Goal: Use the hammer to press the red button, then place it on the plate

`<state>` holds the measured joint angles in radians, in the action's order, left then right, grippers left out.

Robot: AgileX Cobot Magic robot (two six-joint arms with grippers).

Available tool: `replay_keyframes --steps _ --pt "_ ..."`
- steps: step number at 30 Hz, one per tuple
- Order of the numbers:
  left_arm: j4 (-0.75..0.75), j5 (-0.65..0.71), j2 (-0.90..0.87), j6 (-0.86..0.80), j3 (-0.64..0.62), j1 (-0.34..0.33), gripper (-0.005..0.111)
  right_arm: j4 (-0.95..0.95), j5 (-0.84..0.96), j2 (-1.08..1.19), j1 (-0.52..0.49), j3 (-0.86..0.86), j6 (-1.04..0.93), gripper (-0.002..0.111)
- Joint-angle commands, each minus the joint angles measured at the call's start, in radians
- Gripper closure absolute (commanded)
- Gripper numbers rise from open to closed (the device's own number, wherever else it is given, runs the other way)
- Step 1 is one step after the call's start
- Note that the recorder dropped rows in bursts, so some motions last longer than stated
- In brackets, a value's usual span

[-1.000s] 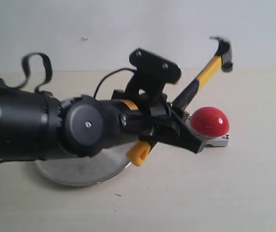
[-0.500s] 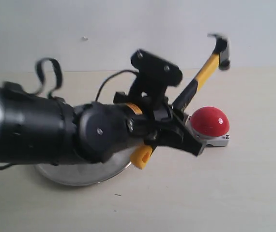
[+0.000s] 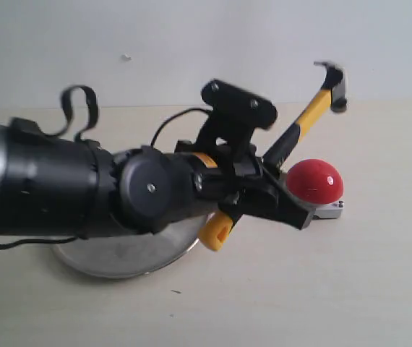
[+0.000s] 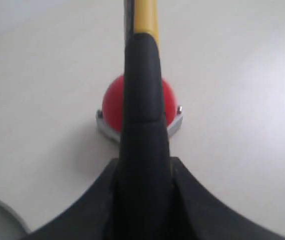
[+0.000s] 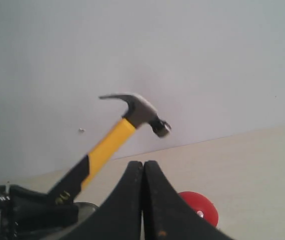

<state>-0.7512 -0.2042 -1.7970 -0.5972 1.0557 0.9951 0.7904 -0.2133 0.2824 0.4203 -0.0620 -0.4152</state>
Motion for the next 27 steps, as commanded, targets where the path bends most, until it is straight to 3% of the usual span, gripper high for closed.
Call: replay_keyframes --steps 1,6,11,16,20,27 --pt "0.006 -0.037 0.152 -0.003 0.017 0.002 0.107 -0.004 0.002 -0.006 -0.001 0.006 -0.001 0.108" --pt "0.006 -0.012 0.277 -0.003 -0.047 0.002 0.107 -0.004 0.002 -0.006 -0.001 0.006 -0.001 0.108" --pt "0.006 -0.205 0.452 0.068 -0.281 -0.002 0.107 -0.004 0.002 -0.006 -0.001 0.006 -0.001 0.108" --pt "0.046 -0.149 0.579 0.263 -0.412 -0.144 0.107 -0.004 0.002 -0.006 -0.001 0.006 -0.001 0.108" --pt "0.343 -0.041 0.626 0.501 -0.446 -0.252 0.107 -0.004 0.002 -0.006 -0.001 0.006 -0.001 0.108" --pt "0.761 -0.086 0.635 0.976 -0.474 -0.319 0.107 -0.004 0.002 -0.006 -0.001 0.006 -0.001 0.108"
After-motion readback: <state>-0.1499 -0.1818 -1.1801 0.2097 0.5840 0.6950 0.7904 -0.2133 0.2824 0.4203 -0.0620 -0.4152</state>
